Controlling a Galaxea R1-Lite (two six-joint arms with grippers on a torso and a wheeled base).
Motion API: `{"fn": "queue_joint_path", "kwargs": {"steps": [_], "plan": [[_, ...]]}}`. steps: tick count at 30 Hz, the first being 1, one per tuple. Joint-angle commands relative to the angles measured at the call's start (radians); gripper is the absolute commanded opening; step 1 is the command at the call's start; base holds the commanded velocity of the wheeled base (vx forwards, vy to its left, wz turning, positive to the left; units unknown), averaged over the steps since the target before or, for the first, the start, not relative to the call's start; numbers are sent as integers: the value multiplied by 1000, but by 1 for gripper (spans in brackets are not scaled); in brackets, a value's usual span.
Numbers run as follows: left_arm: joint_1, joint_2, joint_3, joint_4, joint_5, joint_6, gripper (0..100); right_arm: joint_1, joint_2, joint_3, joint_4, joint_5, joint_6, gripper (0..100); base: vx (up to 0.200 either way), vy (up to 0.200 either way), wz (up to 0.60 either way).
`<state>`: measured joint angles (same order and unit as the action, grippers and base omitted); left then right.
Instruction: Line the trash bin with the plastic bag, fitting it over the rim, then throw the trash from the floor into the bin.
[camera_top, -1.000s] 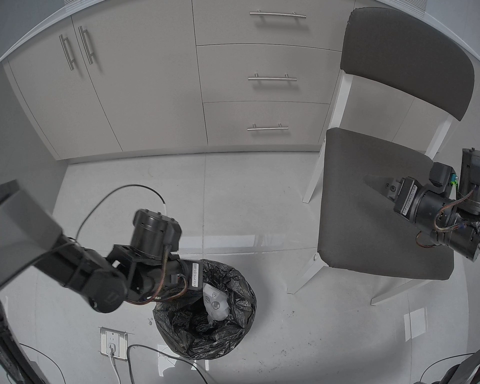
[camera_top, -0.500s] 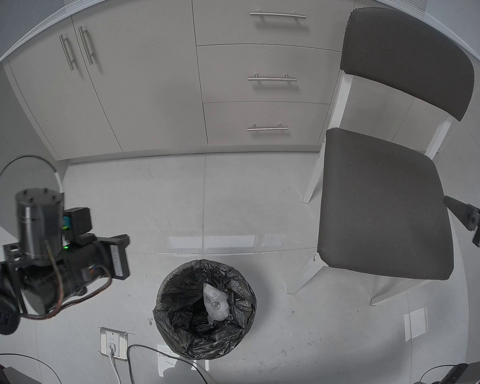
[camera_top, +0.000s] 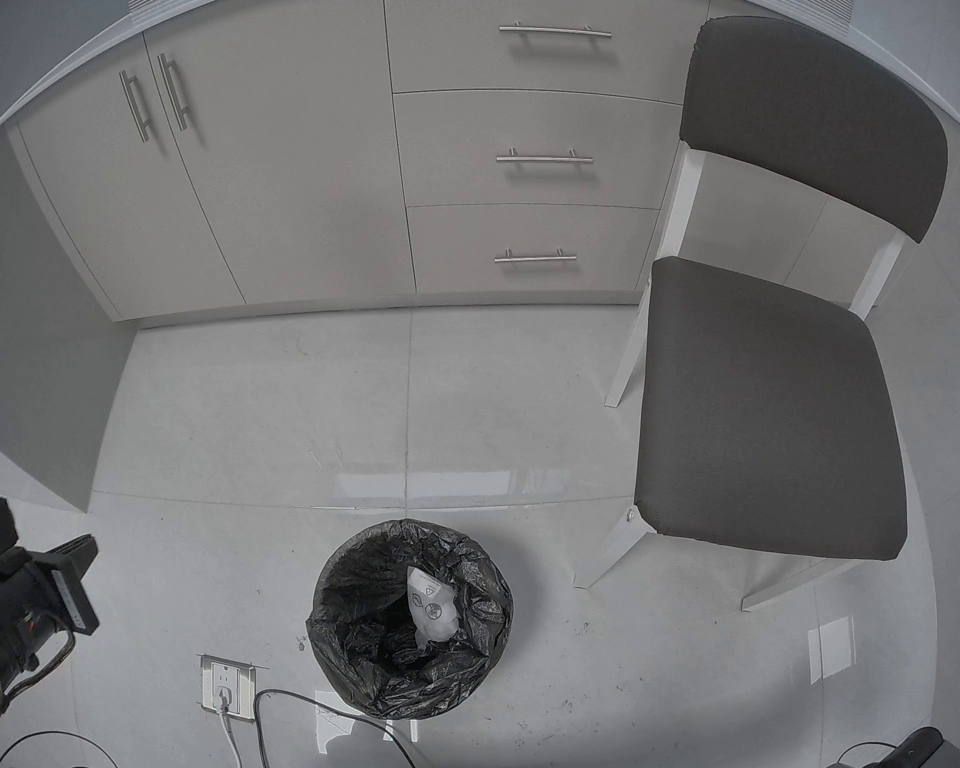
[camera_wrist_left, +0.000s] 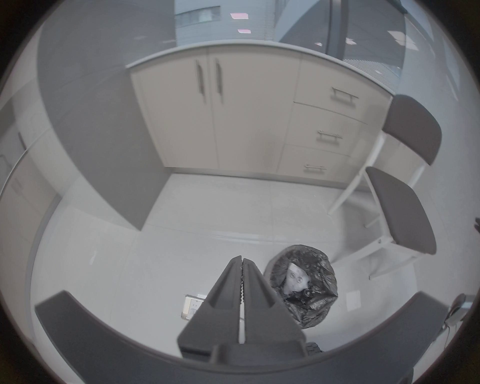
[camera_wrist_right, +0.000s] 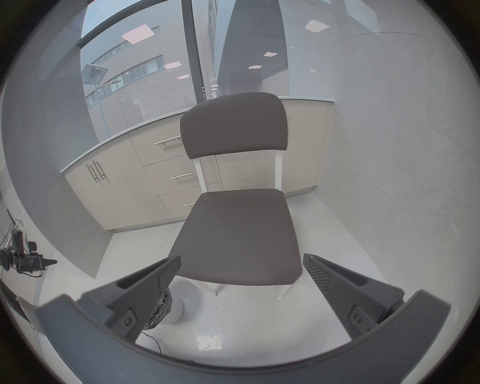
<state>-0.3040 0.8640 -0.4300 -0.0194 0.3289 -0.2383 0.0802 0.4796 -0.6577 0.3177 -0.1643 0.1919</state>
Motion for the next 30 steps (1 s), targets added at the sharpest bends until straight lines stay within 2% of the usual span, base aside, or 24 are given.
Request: {"fn": "queue_joint_path", "kwargs": {"steps": [1,3,4,6,9,13,14,15,17,18,22,23,26,27,30], "plan": [[140,-310,11,150,5,-12,0,-76,-249,-5,135,2,-9,100,0,0,0],[145,-330,11,164,5,-12,0,-82,-260,-5,146,2,-19,100,0,0,0],[151,-441,20,242,5,-10,0,-123,-334,4,176,11,-83,100,0,0,0],[151,-513,27,285,4,-9,0,-134,-380,21,176,28,-108,100,0,0,0],[161,-605,51,326,5,-7,0,-135,-395,33,182,15,-104,100,0,0,0],[250,-729,96,371,5,14,0,-135,-395,47,182,19,-66,100,0,0,0],[250,-729,96,371,5,14,0,-135,-395,47,182,19,-66,100,0,0,0],[292,-801,120,371,1,83,0,-137,-395,55,181,20,-58,100,0,0,0],[307,-864,143,374,1,182,0,-135,-395,55,178,26,-49,100,0,0,0],[307,-864,157,365,4,206,0,-135,-395,55,176,34,-48,100,0,0,0],[306,-864,172,335,-10,201,0,-129,-401,61,178,101,-46,100,0,0,0],[306,-864,214,305,-28,203,0,-128,-401,78,175,137,-43,100,0,0,0],[306,-864,307,211,-42,203,0,-128,-401,125,146,149,-46,100,0,0,0],[306,-863,358,136,-54,201,0,-123,-407,173,80,152,-49,100,0,0,0],[306,-864,384,70,-111,215,0,-82,-464,282,-52,161,-72,100,0,0,0]]}}
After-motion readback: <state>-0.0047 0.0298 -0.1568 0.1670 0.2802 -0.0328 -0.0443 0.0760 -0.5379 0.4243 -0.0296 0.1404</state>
